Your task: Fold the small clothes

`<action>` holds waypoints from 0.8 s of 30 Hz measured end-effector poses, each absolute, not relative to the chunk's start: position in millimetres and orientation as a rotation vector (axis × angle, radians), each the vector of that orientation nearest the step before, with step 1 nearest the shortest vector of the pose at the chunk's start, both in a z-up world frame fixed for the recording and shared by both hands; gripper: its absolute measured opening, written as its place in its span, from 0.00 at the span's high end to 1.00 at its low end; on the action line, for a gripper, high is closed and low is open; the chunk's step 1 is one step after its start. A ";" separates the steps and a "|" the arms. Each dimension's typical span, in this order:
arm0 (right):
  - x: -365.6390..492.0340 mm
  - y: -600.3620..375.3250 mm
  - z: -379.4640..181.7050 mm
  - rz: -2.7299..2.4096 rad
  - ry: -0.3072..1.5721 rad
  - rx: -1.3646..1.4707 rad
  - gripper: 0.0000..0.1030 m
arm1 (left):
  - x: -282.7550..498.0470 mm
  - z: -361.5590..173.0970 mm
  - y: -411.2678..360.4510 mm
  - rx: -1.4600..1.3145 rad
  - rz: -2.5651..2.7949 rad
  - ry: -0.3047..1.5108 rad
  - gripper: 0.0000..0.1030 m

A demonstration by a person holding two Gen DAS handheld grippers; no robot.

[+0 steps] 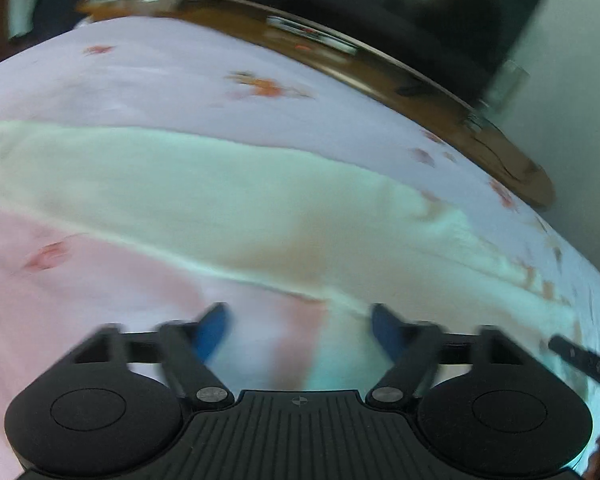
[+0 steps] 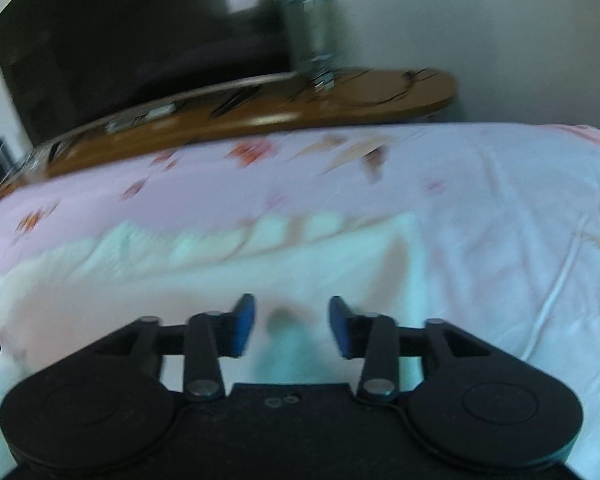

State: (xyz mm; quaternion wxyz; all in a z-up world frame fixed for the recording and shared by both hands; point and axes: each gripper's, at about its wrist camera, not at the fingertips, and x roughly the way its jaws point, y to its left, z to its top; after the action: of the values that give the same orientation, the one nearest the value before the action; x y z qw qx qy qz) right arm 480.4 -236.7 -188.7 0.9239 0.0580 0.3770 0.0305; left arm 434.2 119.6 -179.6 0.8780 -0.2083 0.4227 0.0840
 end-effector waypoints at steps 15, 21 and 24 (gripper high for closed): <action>469.9 -80.7 -186.0 0.289 0.795 -0.026 0.56 | 363.0 -211.7 319.9 -1.001 0.505 0.675 0.36; 477.7 -64.9 -192.8 0.306 0.810 -0.029 0.56 | 366.5 -231.6 354.4 -1.130 0.514 0.568 0.50; 481.5 -64.5 -197.7 0.302 0.820 -0.029 0.56 | 372.9 -238.0 358.5 -1.149 0.537 0.530 0.67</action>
State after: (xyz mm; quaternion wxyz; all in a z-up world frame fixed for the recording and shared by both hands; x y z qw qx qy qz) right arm 481.5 -64.5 -197.7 0.9060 -0.0138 0.3969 0.1461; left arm 372.9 358.5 -238.0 0.7731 -0.5302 0.2446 0.2479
